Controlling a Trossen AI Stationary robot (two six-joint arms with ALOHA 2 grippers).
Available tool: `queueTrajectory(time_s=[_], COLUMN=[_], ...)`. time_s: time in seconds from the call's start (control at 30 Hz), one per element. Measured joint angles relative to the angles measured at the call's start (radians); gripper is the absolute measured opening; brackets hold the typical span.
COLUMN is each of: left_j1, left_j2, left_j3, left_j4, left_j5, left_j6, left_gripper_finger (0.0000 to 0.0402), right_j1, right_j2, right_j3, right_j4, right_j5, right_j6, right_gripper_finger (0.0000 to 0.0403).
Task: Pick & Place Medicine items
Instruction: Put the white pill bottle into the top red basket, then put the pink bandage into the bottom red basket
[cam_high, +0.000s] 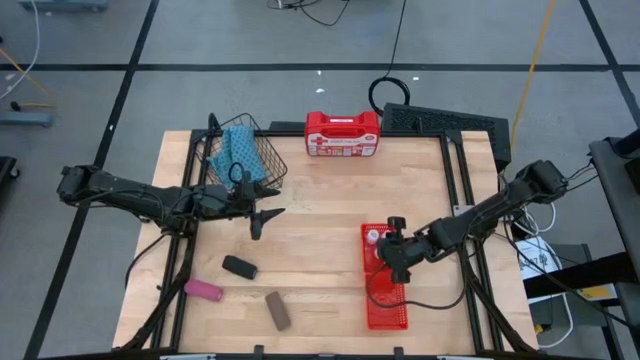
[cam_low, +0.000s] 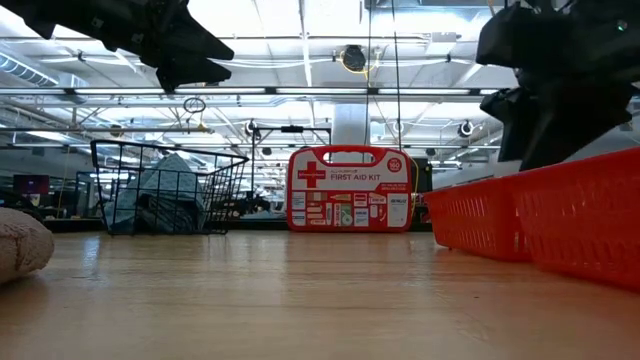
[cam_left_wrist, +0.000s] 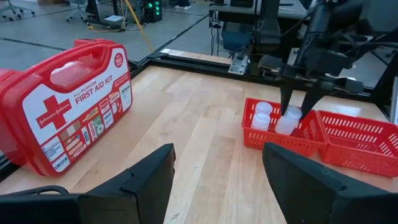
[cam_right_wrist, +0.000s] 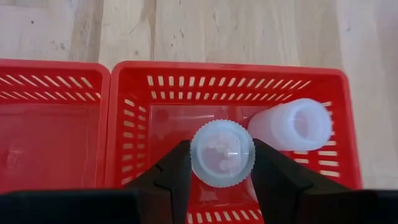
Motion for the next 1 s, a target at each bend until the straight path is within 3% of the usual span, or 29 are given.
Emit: queueTrajectory(time_s=[0.37,0.67,1.0], left_j1=[0.0,0.0,0.0], left_j2=[0.0,0.0,0.0], left_j3=[0.0,0.0,0.0], left_j4=[0.0,0.0,0.0], left_j5=[0.0,0.0,0.0], left_j6=[0.0,0.0,0.0], left_gripper_finger=[0.0267,0.0269,0.0269], right_j1=[-0.001,-0.005,-0.006], right_j2=[0.0,-0.013,-0.214], right_j3=[-0.088,-0.098,-0.098], right_j4=[0.145,0.143,0.152], right_j5=[-0.077,-0.076,-0.076], right_j6=[-0.004,-0.019,-0.063], right_gripper_finger=[0.0132,0.0188,0.021])
